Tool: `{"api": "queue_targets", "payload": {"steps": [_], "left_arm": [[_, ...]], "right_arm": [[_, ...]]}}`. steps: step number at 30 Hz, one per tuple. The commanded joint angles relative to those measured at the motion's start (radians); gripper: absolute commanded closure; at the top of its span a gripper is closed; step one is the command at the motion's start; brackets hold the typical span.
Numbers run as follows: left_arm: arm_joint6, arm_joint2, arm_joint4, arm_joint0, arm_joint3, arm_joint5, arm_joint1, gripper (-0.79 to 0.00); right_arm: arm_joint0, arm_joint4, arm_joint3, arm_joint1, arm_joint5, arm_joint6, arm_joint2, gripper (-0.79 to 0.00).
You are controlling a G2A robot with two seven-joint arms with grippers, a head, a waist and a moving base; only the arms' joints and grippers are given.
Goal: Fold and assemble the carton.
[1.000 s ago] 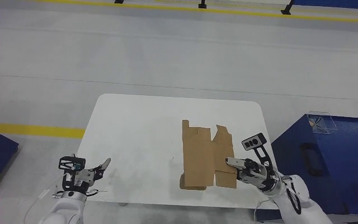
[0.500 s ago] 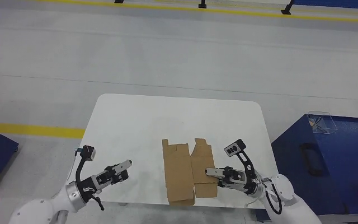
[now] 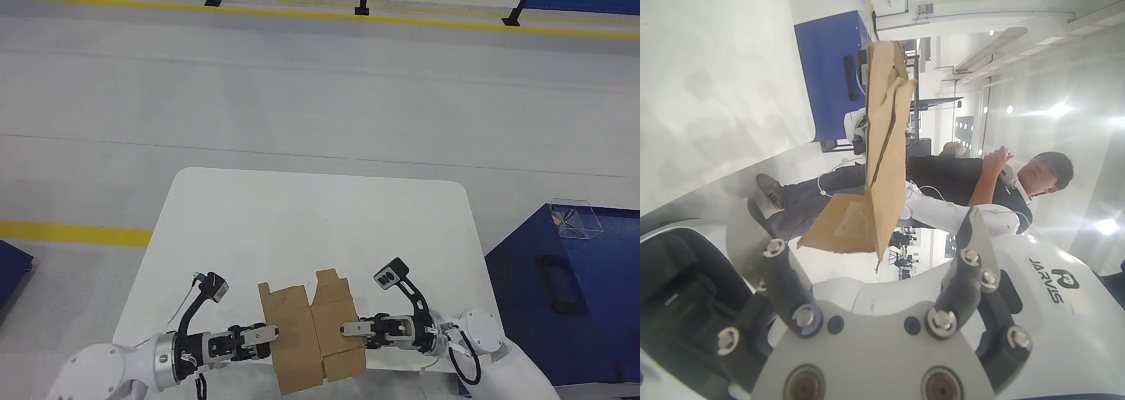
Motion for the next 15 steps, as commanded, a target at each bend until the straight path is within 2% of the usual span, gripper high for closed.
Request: {"api": "queue_targets", "payload": {"steps": [1, 2, 3, 4, 13, 14, 15], "left_arm": [[0.017, 0.009, 0.002, -0.005, 0.001, -0.010, 0.001, -0.271], [0.025, 0.014, -0.005, -0.005, 0.004, -0.015, 0.001, -0.215], [0.030, 0.018, -0.016, -0.006, 0.009, -0.014, 0.001, -0.080], [0.032, 0.020, -0.026, -0.008, 0.013, -0.012, 0.001, 0.000], [0.022, 0.043, -0.032, -0.016, 0.023, -0.018, 0.010, 0.000], [0.016, 0.045, -0.032, -0.015, 0.023, -0.019, 0.011, 0.000], [-0.002, 0.049, -0.038, -0.013, 0.023, -0.019, 0.013, 0.000]], "right_arm": [[-0.003, -0.006, -0.001, -0.002, -0.002, -0.001, -0.004, 0.000], [-0.003, -0.014, -0.001, -0.002, -0.003, -0.004, -0.004, 0.000], [-0.004, -0.016, -0.003, -0.003, -0.005, -0.006, -0.006, 0.000], [-0.006, -0.015, -0.004, -0.004, -0.006, -0.007, -0.007, 0.000], [-0.008, -0.021, -0.005, -0.006, -0.005, -0.010, -0.005, 0.000], [-0.008, -0.021, -0.005, -0.006, -0.005, -0.010, -0.005, -0.120], [-0.008, -0.021, -0.005, -0.006, -0.005, -0.010, -0.005, -0.785]]}}
